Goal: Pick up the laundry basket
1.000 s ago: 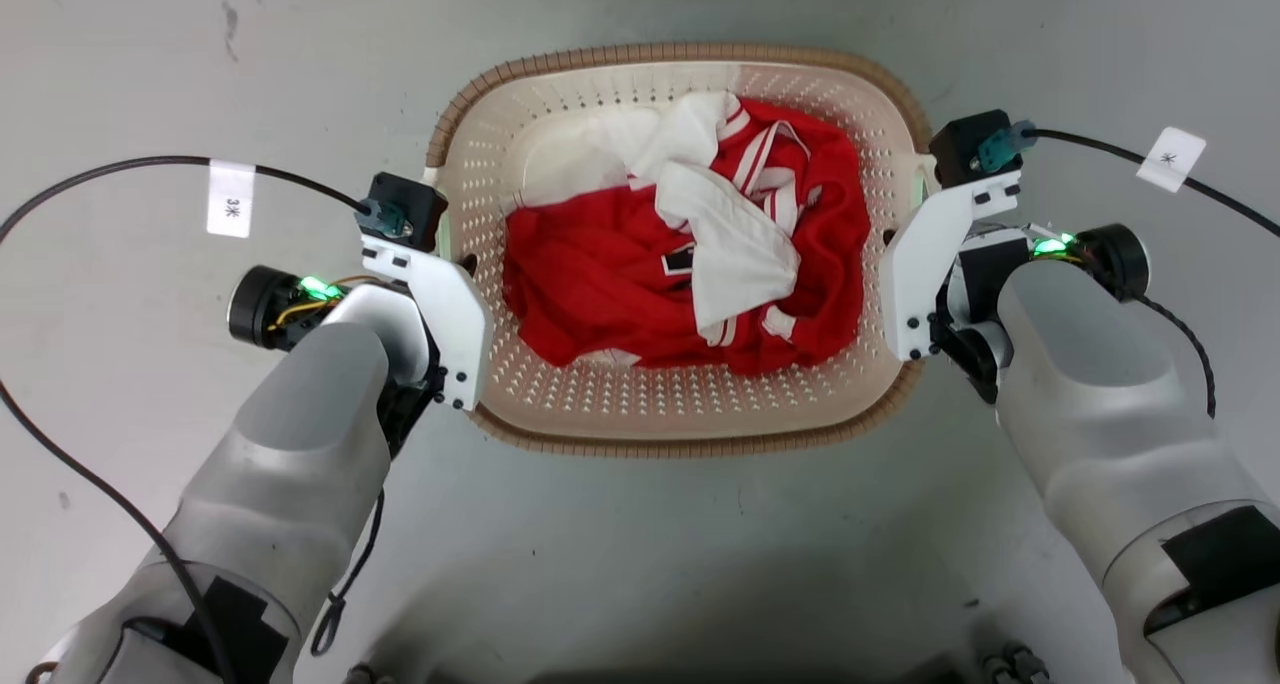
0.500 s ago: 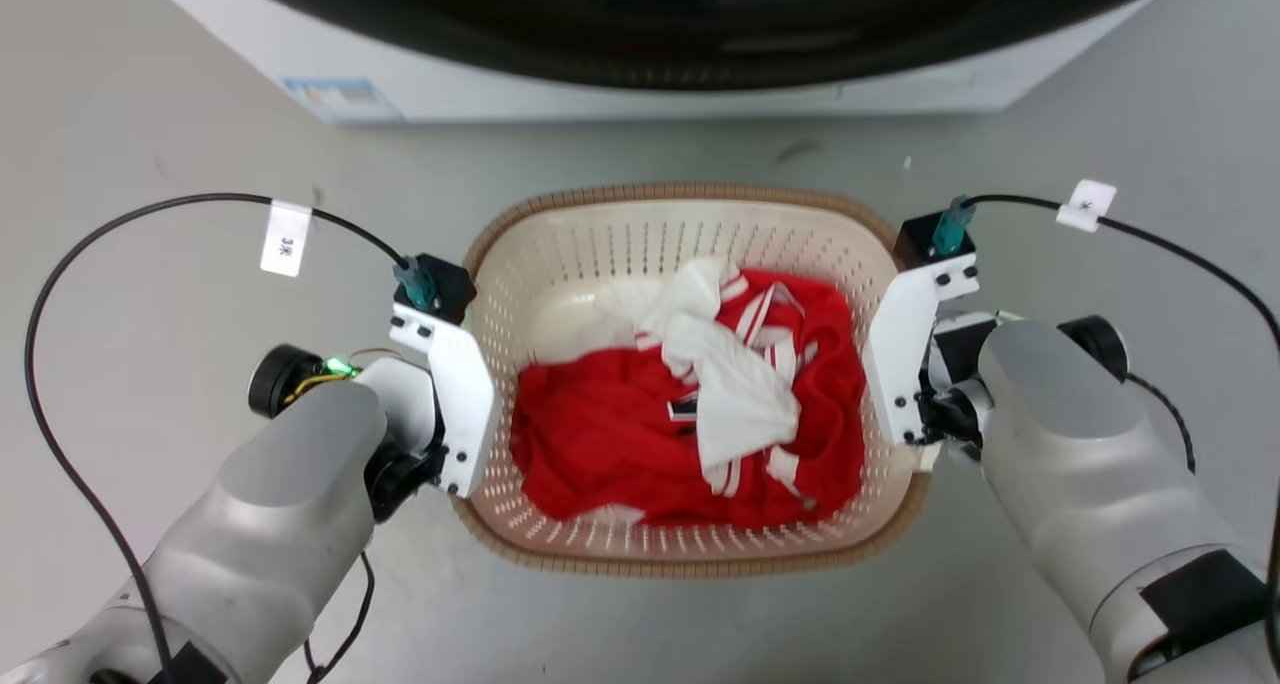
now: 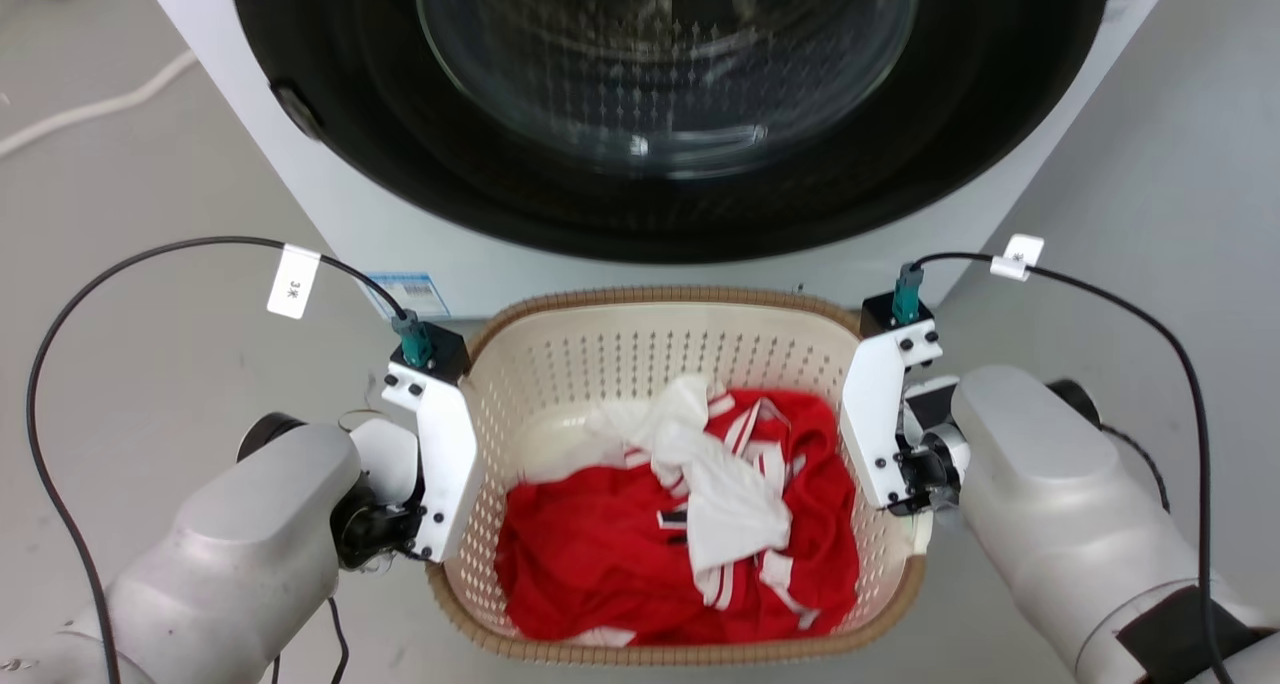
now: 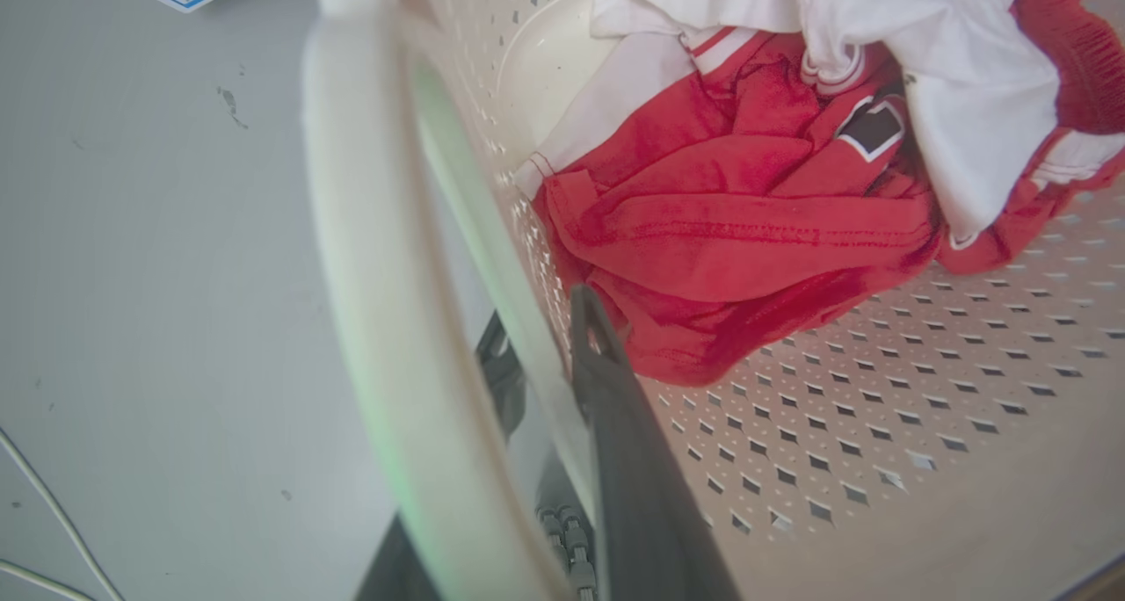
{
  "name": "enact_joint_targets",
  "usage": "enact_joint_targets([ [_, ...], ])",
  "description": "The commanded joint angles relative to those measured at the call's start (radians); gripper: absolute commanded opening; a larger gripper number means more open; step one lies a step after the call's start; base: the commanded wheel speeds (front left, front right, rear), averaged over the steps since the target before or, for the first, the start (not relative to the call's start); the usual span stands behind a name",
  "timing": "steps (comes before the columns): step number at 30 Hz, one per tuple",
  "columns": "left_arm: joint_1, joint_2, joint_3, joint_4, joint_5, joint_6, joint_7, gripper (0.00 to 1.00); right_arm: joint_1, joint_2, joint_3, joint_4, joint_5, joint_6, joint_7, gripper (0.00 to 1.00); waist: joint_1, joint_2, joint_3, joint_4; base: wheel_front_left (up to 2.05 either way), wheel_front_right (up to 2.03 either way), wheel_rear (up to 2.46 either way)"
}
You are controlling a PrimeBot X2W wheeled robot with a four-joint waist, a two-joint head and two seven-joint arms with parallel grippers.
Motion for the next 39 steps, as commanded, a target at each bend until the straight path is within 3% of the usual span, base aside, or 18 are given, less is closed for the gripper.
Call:
enact_joint_targets([
  [1, -0.002, 0.031, -0.008, 0.001, 0.003, -0.004, 0.007, 0.0, 0.033, -0.024, 0.013, 0.018, -0.004, 0.0, 0.024, 0.0, 0.0002, 0.0, -0.06, 0.003, 0.0, 0.0, 0.0],
  [9, 0.03, 0.063, -0.041, -0.04, -0.1, -0.004, 0.131, 0.0, 0.068, -0.026, 0.046, -0.014, 0.059, 0.0, 0.112, 0.0, 0.0002, 0.0, -0.156, 0.008, 0.0, 0.0, 0.0],
  [21, 0.086, 0.038, -0.056, -0.025, -0.165, -0.006, 0.193, 0.0, 0.111, -0.023, 0.091, -0.052, 0.123, 0.0, 0.166, 0.0, 0.0002, 0.0, -0.242, 0.006, 0.0, 0.0, 0.0],
  [39, 0.1, 0.032, -0.062, -0.011, -0.172, -0.006, 0.212, 0.0, 0.102, -0.021, 0.117, -0.034, 0.149, 0.001, 0.171, 0.0, 0.0002, 0.0, -0.261, -0.011, 0.0, 0.0, 0.0],
])
